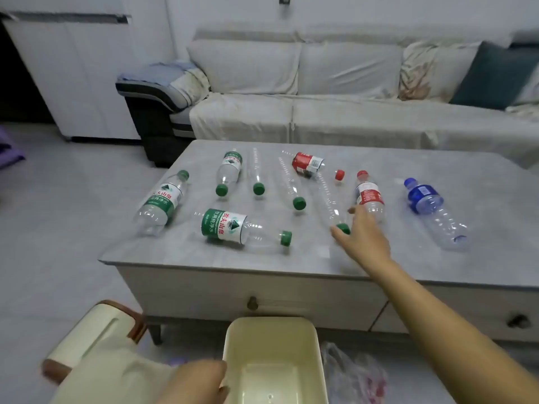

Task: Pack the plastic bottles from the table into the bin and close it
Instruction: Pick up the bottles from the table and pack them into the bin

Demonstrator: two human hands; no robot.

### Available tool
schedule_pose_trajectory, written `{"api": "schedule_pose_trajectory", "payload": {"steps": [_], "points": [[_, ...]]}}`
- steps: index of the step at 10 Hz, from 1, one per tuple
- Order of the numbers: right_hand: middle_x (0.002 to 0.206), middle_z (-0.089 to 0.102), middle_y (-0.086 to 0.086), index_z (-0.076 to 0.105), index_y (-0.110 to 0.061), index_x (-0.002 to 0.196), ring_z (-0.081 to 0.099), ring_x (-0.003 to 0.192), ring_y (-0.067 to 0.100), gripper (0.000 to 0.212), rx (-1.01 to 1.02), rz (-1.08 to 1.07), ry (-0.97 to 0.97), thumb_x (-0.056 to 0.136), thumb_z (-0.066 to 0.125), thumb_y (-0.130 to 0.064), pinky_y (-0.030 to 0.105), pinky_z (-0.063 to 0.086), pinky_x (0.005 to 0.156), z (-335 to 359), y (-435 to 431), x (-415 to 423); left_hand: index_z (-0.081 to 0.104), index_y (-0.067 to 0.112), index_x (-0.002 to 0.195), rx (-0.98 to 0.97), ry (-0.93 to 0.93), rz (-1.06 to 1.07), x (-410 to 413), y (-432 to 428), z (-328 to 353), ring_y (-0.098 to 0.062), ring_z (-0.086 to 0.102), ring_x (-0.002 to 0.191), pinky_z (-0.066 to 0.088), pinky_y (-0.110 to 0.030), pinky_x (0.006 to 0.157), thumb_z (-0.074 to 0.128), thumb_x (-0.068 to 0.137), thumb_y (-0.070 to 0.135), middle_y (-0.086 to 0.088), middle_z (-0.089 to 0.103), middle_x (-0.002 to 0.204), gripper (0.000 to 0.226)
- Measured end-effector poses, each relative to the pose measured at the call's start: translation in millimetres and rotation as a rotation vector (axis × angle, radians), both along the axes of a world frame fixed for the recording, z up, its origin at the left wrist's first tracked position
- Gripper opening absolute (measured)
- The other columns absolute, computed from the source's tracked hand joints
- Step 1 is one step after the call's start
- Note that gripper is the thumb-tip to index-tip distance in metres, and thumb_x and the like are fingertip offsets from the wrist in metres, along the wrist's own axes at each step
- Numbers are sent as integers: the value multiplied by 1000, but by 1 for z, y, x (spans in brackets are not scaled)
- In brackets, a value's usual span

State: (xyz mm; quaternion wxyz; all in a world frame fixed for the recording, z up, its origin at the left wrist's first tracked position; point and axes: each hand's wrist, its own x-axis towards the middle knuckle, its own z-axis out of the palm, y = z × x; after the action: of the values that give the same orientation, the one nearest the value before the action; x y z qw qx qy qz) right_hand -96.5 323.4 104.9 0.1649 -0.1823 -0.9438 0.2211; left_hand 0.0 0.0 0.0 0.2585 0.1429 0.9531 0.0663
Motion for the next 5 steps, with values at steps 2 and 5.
{"api": "schedule_pose_trajectory", "payload": {"steps": [2,5], "points": [[98,63,16,39,-12,105,58,80,35,39,27,-78,-89,83,60,-36,42,51,69,-9,3,-29,48,25,127,-28,-142,-14,1,28,0,-23,52,121,31,-28,80,41,92,48,-3,56,131,42],[70,53,13,53,-2,92,51,54,6,23,-209,49,607,91,59,-25,19,44,53,93,37,132,44,30,132,61,-26,17,8,-4,6,-15,57,114,47,-32,93,46,85,60,7,58,130,56]]}}
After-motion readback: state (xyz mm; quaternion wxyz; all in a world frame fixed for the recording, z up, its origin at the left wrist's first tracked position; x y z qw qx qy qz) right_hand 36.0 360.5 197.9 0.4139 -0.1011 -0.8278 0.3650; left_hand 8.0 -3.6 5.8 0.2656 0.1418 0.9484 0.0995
